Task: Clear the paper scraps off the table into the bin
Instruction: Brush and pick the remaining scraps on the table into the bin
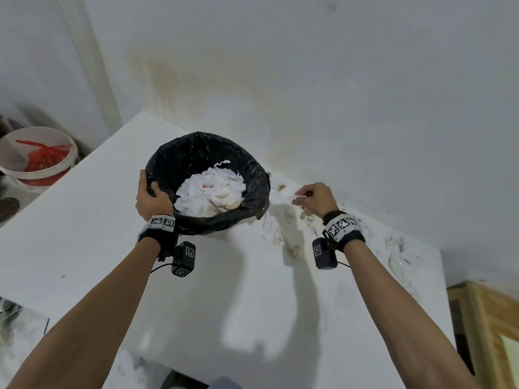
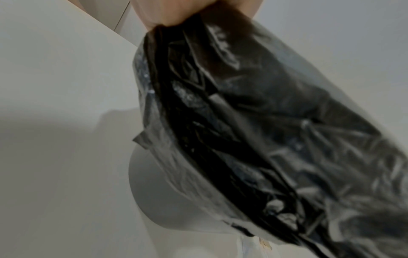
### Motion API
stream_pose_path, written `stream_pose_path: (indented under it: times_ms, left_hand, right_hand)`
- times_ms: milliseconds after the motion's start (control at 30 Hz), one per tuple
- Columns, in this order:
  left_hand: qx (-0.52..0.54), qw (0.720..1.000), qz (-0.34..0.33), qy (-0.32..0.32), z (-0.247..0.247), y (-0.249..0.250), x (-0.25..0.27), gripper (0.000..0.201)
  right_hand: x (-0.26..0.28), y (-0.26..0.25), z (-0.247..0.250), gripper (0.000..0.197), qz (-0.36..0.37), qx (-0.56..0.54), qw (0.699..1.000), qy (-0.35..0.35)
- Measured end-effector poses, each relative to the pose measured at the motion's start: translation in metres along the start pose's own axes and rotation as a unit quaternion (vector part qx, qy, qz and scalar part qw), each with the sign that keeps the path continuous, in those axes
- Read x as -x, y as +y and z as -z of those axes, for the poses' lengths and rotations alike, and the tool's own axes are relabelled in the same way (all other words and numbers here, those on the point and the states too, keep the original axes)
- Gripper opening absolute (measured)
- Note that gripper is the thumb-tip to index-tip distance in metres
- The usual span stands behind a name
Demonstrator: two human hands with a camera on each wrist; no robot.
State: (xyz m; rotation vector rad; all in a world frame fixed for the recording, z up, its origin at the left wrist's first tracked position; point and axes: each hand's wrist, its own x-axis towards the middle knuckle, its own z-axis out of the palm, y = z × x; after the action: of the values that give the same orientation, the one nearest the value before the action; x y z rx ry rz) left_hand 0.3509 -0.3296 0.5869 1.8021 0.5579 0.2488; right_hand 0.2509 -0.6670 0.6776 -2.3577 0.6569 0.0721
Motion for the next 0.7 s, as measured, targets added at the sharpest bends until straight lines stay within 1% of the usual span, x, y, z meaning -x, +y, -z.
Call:
stream_pose_path:
  times_ms: [67, 133, 233, 333, 433, 567, 600, 633, 700]
  left_hand:
    - [0.004, 1.0, 0.002, -0.002, 0.001, 0.0, 0.0, 0.041]
    - [0.013, 1.0, 0.008, 0.0, 0.001, 0.001, -0.001, 0.041]
    - [0.017, 1.0, 0.014, 0.005, 0.0, 0.001, -0.001, 0.041]
    - [0.014, 1.0, 0.024, 0.008, 0.002, 0.004, -0.001, 0.041]
    - [0.011, 0.999, 0.035, 0.014, 0.002, 0.008, 0.001, 0.041]
    - [0.009, 0.999, 0.028, 0.02, 0.002, 0.012, 0.001, 0.041]
    - [0.007, 0.999, 0.023, 0.021, 0.001, 0.012, 0.001, 0.041]
    - [0.005, 1.0, 0.017, 0.021, 0.0, 0.013, 0.001, 0.041]
    - [-0.002, 1.0, 0.004, 0.019, -0.002, 0.012, -0.004, 0.042]
  right_hand:
    - [-0.001, -0.039, 0.008, 0.012, 0.033, -0.004, 0.999, -0.006]
    - [-0.003, -0.075, 0.004, 0.01, 0.073, -0.004, 0.997, -0.009]
    - [-0.01, -0.113, -0.024, 0.009, 0.129, 0.006, 0.992, 0.011]
    - [-0.017, -0.138, -0.063, 0.012, 0.143, -0.009, 0.989, 0.022]
    - [-0.02, -0.152, -0.097, 0.014, 0.153, -0.001, 0.988, 0.006]
    - [-0.021, -0.154, -0.118, 0.024, 0.169, 0.01, 0.982, -0.088]
    - [-0.023, -0.15, -0.117, 0.026, 0.179, 0.015, 0.979, -0.093]
    - [-0.027, -0.144, -0.114, 0.029, 0.195, 0.02, 0.977, -0.082]
    - [-0.04, -0.128, -0.103, 0.032, 0.217, 0.025, 0.975, -0.027]
